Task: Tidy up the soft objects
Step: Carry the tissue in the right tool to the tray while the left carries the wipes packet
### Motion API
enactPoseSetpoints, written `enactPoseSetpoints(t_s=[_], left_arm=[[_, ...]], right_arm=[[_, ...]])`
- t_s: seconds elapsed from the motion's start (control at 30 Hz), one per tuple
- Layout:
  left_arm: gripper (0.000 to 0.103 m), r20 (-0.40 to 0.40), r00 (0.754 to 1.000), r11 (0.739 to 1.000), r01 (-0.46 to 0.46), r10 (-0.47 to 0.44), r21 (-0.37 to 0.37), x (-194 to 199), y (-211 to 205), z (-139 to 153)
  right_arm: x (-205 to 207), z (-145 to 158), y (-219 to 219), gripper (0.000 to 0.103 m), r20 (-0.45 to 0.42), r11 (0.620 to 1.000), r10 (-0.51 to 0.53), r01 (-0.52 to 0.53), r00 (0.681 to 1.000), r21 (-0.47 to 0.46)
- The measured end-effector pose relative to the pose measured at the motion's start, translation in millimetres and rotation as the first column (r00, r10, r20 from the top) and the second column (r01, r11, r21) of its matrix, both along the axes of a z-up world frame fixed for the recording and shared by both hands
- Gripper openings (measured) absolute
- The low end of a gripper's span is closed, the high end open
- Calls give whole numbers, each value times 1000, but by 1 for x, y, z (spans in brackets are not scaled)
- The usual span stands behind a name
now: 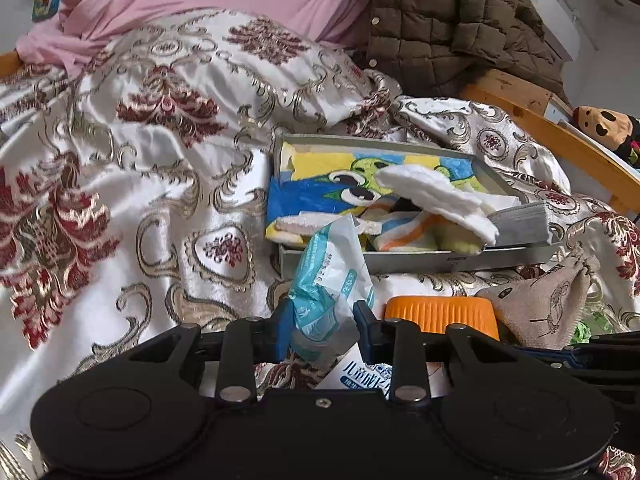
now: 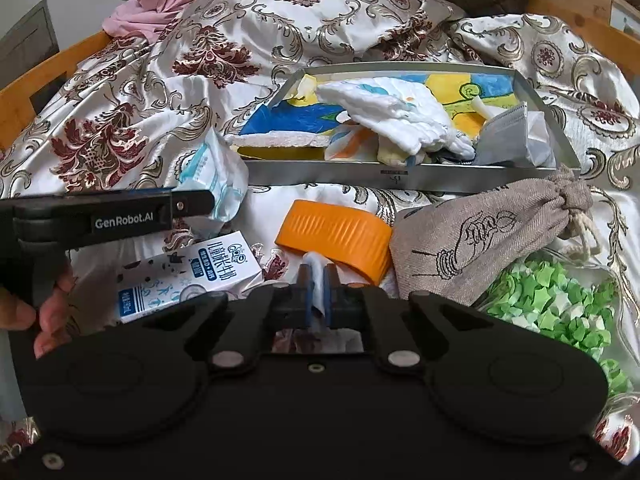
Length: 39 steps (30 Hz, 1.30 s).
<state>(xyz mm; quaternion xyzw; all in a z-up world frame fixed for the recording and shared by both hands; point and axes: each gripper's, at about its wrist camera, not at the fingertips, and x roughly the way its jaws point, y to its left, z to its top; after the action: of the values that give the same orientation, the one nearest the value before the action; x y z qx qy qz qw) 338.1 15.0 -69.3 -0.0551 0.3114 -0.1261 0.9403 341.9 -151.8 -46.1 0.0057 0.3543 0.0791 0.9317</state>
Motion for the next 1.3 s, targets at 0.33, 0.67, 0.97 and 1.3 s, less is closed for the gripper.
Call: enactPoseSetpoints(t_s=[0.33,0.67,0.97,1.3], left_arm=[[35,62,998,999,-10,12,-37,-13,-2,21],[35,119,993,997,-8,18,-80,-40,-4,47],[35,160,987,998,-1,12,-69,-70,-5,67],[35,224,975,999,0,11,-50,-88,-20,94]], right_arm=[[-15,24,-5,0,92,1000,20,-20,996,6],[-34,63,-20,0,212,999,17,-25,977,35],[-42,92,-37,0,284,996,-6,-20,959,90],[-44,125,-70,0,386,986,-57,-7,921,165]])
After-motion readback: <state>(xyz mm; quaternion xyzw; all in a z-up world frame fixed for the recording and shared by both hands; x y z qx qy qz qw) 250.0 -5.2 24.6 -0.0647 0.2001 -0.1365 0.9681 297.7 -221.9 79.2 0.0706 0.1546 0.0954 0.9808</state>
